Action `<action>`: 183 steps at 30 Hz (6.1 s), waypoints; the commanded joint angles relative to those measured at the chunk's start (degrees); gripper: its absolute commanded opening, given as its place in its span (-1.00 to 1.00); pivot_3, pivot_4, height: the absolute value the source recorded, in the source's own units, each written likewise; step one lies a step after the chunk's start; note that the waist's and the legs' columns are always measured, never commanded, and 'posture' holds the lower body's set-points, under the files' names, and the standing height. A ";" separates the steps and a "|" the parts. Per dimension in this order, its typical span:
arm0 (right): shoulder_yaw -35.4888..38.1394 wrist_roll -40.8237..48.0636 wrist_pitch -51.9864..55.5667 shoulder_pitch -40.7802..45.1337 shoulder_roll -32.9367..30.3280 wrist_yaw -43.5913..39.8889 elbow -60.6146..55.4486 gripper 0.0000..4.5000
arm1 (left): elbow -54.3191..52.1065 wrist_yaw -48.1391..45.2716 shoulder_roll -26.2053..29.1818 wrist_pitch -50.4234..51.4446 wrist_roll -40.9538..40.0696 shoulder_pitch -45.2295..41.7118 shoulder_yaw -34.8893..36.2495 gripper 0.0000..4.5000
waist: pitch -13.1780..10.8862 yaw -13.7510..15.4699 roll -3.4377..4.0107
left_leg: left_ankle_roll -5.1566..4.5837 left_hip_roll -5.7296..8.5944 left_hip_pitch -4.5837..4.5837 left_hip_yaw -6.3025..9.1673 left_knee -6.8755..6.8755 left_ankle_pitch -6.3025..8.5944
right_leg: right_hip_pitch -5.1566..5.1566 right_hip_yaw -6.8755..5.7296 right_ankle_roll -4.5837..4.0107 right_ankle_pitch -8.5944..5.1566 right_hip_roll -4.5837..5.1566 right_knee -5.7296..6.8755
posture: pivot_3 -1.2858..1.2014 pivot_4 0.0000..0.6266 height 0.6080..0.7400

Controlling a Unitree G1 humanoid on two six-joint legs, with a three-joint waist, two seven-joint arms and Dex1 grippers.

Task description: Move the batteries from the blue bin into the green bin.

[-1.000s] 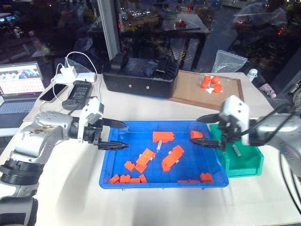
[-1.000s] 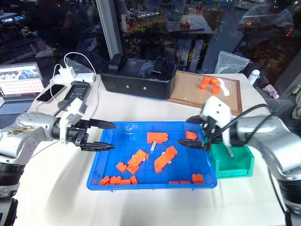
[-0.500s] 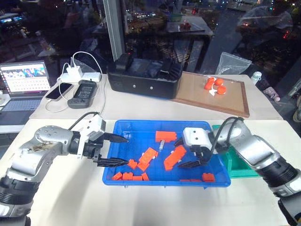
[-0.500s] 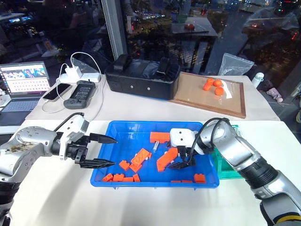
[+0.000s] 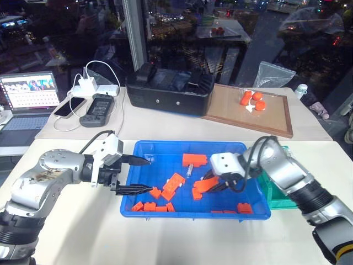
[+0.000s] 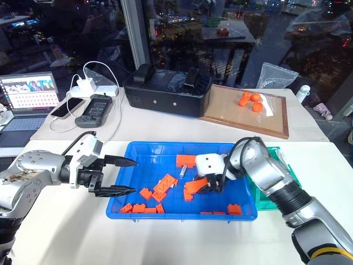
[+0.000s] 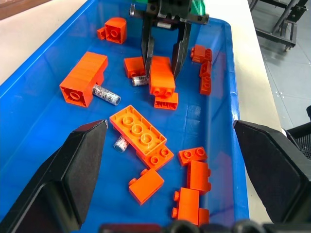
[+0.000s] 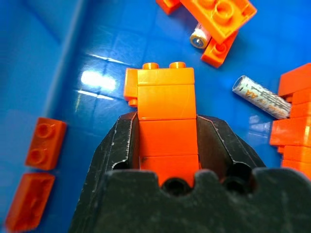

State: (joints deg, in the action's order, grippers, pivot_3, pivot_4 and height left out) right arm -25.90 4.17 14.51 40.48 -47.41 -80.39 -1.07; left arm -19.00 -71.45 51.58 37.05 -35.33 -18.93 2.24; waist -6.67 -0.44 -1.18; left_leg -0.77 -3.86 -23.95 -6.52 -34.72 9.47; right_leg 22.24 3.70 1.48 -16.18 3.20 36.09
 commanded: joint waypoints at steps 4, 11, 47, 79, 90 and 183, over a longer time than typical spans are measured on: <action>5.66 -2.60 1.78 0.77 -5.75 1.17 3.85 -0.36 | 1.83 -0.76 -1.15 -2.66 0.84 -3.78 -1.64 1.00 | 0.00 0.18 0.00 | 0.01 0.01 0.13 -0.03 0.01 0.01 | 0.02 -0.02 -0.34 -0.19 0.04 -0.04 | 0.03 -0.52 0.97; 6.37 -9.14 -4.50 3.38 -2.33 10.61 12.67 0.36 | 3.81 -1.60 -2.37 -3.08 1.66 -6.48 -3.55 1.00 | -0.02 -0.33 0.03 | 0.00 0.02 0.08 -0.02 0.04 0.00 | -0.07 0.12 -0.04 -0.01 0.00 0.10 | 0.03 -0.52 0.97; -6.02 -8.85 -10.65 7.61 8.96 -2.57 14.64 0.98 | -1.25 1.28 -0.68 -0.72 0.21 -1.37 0.27 1.00 | -0.01 -0.22 0.04 | 0.00 -0.01 0.08 -0.14 -0.01 0.00 | -0.10 0.05 0.00 -0.03 -0.11 0.16 | 0.03 -0.52 0.97; 15.55 -6.12 3.86 4.82 -19.63 -3.81 14.98 0.11 | 3.35 0.46 -5.16 -3.29 0.85 -6.49 -4.52 1.00 | -0.02 0.88 0.07 | 0.01 0.06 0.12 -0.15 0.00 0.01 | -0.07 -0.10 -0.42 -0.27 0.16 -0.03 | 0.03 -0.52 0.97; 13.06 -11.15 -2.64 -5.11 -17.59 1.29 15.18 0.56 | 1.16 2.16 -5.34 -2.11 0.86 -4.54 -3.46 1.00 | 0.00 -0.59 0.28 | -0.01 0.03 0.16 -0.06 0.00 0.00 | -0.11 0.19 0.00 -0.07 -0.05 0.18 | 0.03 -0.52 0.97; 8.22 16.01 77.99 4.73 31.20 74.11 -6.60 -0.72 | -3.80 13.05 -0.69 -1.78 3.49 6.71 6.01 1.00 | 0.28 -1.88 -0.28 | 0.17 -0.04 0.21 0.16 0.41 0.03 | 0.05 -0.17 -0.22 -0.20 0.13 0.49 | 0.03 -0.52 0.97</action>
State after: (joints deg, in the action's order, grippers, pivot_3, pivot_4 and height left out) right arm -16.74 19.41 91.81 45.07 -14.98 -5.19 -6.38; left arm -20.88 -58.10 50.16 35.38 -30.76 -12.29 6.22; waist -6.38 -2.33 -1.46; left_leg -0.59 -3.89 -23.76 -6.36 -34.29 9.50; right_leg 22.29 3.53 1.26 -16.38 3.34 36.55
